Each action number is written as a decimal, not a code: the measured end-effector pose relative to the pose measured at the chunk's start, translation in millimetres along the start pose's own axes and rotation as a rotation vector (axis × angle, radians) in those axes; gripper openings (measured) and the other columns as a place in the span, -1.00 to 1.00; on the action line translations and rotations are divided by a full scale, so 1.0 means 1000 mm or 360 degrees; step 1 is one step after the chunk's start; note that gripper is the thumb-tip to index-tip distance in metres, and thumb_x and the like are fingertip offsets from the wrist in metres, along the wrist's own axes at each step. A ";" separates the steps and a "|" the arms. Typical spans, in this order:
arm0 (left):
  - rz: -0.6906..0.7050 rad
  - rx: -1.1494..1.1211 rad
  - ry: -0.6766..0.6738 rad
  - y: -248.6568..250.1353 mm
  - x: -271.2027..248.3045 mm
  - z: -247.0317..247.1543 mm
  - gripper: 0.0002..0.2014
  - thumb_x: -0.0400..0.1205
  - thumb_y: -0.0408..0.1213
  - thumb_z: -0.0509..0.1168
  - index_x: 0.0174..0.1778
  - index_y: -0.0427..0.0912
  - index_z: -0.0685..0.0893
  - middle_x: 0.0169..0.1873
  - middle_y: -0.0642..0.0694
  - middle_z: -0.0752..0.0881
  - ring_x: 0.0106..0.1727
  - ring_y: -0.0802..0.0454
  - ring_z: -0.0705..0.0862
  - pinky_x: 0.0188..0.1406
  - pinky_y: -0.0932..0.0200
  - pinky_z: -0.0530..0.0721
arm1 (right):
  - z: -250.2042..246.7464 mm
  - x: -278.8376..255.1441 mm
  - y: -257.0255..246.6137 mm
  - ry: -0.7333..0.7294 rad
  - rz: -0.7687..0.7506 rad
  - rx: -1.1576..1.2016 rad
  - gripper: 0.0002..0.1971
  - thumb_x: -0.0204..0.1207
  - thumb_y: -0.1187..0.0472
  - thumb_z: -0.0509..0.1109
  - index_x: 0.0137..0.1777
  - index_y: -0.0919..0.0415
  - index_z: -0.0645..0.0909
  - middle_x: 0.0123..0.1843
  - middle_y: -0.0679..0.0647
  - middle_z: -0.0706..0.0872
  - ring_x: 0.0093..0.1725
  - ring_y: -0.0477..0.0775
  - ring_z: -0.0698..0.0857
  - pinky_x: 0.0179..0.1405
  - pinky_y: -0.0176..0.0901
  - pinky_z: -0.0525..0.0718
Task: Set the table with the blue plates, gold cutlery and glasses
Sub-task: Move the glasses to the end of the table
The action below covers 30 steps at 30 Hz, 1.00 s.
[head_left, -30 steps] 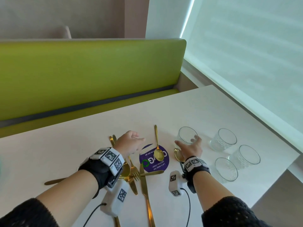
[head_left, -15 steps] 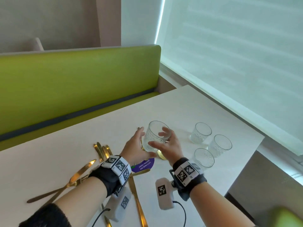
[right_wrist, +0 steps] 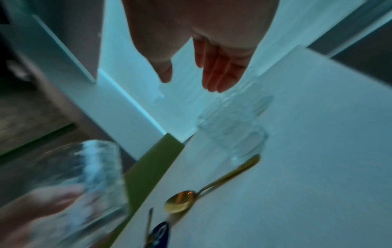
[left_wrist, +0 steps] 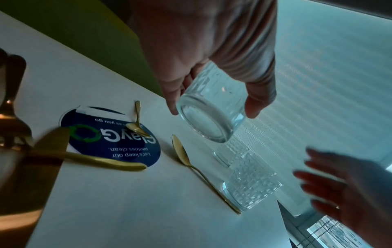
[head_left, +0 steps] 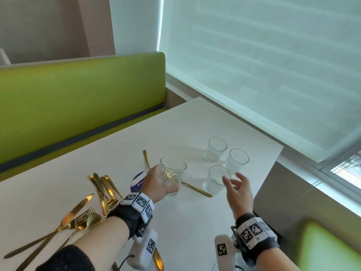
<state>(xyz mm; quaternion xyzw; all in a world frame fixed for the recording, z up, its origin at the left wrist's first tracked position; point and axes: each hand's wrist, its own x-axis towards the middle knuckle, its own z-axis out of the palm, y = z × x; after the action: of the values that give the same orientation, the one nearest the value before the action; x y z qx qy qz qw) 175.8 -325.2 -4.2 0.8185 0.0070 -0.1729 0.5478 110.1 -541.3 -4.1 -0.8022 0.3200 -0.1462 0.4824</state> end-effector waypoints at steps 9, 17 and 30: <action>0.0006 0.0042 0.0055 -0.001 0.010 0.002 -0.16 0.11 -0.07 0.64 0.33 -0.13 0.50 0.31 -0.11 0.60 0.27 -0.04 0.62 0.26 0.13 0.60 | 0.026 0.043 0.058 -0.0316 0.0226 -0.0291 0.07 0.10 0.03 0.72 0.58 0.16 0.21 0.47 0.19 0.51 0.44 0.18 0.51 0.44 0.01 0.49; -0.0030 0.0037 0.0155 -0.014 0.019 -0.004 -0.21 0.29 -0.24 0.62 0.43 -0.19 0.46 0.37 -0.10 0.57 0.33 -0.02 0.59 0.14 0.30 0.49 | 0.049 0.058 0.060 -0.0118 0.0227 -0.0183 -0.12 0.10 0.06 0.72 0.43 0.10 0.38 0.33 0.09 0.64 0.31 0.14 0.62 0.37 0.01 0.55; -0.0040 0.0071 0.0269 -0.057 -0.037 -0.048 -0.27 0.20 -0.07 0.62 0.29 -0.07 0.53 0.22 -0.03 0.65 0.24 -0.01 0.63 0.25 0.06 0.62 | 0.049 -0.002 0.013 -0.0233 -0.0037 -0.0301 -0.23 0.17 0.10 0.70 0.37 0.14 0.43 0.26 0.12 0.67 0.26 0.16 0.63 0.28 -0.09 0.52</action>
<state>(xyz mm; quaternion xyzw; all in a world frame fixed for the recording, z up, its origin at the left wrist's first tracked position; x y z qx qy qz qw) 142.5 -252.5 -27.8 0.8421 0.0598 -0.1102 0.5246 130.5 -511.3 -39.6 -0.8563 0.2868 -0.0619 0.4250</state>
